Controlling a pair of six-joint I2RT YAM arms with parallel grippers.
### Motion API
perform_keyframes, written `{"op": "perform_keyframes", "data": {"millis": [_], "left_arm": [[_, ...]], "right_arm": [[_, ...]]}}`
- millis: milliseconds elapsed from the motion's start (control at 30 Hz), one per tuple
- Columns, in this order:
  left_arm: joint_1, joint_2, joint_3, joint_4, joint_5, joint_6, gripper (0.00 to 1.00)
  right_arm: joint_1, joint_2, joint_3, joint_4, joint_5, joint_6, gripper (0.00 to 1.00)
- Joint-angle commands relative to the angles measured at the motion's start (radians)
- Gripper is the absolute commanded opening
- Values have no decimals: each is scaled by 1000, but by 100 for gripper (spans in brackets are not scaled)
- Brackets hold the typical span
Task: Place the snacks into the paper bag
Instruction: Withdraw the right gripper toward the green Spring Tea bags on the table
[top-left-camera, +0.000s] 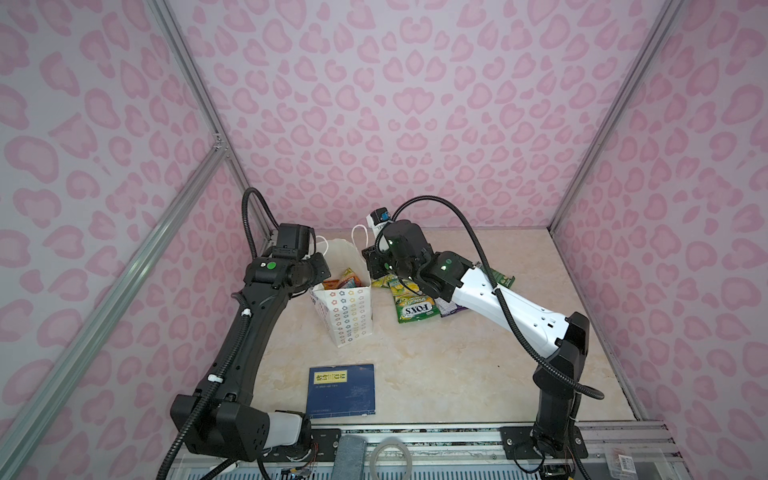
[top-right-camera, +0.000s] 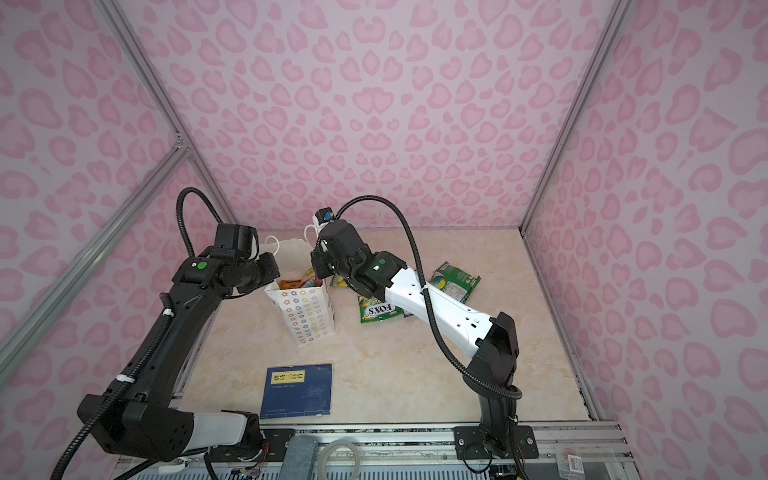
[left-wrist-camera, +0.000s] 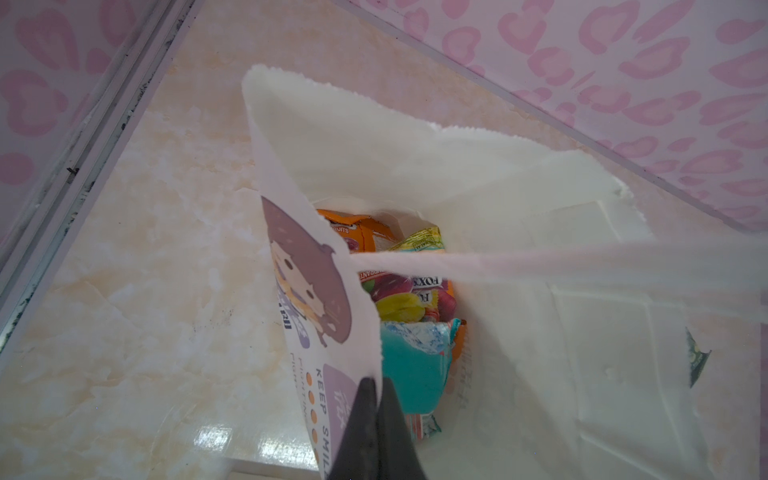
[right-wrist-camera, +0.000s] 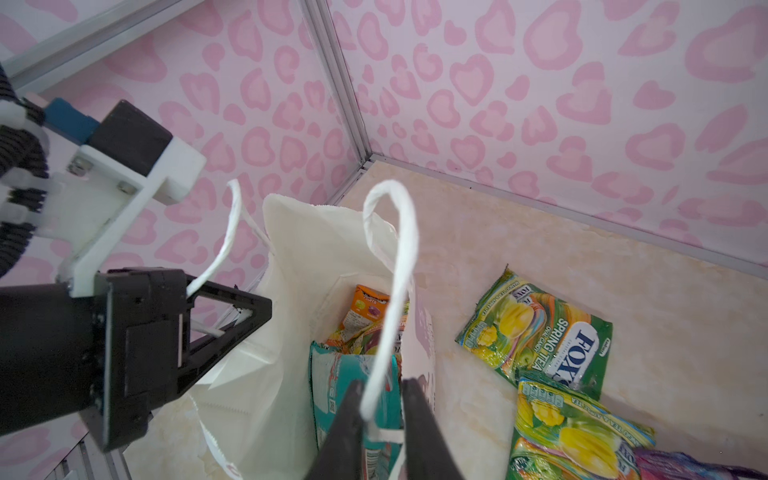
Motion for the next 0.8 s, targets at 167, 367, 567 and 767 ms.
{"op": "perform_keyframes", "data": {"millis": [167, 367, 567, 767], "left_arm": [[33, -33, -37, 51, 77, 27, 3], [58, -52, -54, 70, 141, 25, 3], [84, -50, -65, 80, 175, 18, 3], [87, -60, -75, 92, 186, 18, 3]], "right_arm": [[-33, -161, -62, -57, 21, -25, 98], [-127, -457, -319, -36, 115, -17, 98], [-521, -586, -707, 52, -6, 159, 98], [-876, -519, -1017, 315, -217, 342, 92]]}}
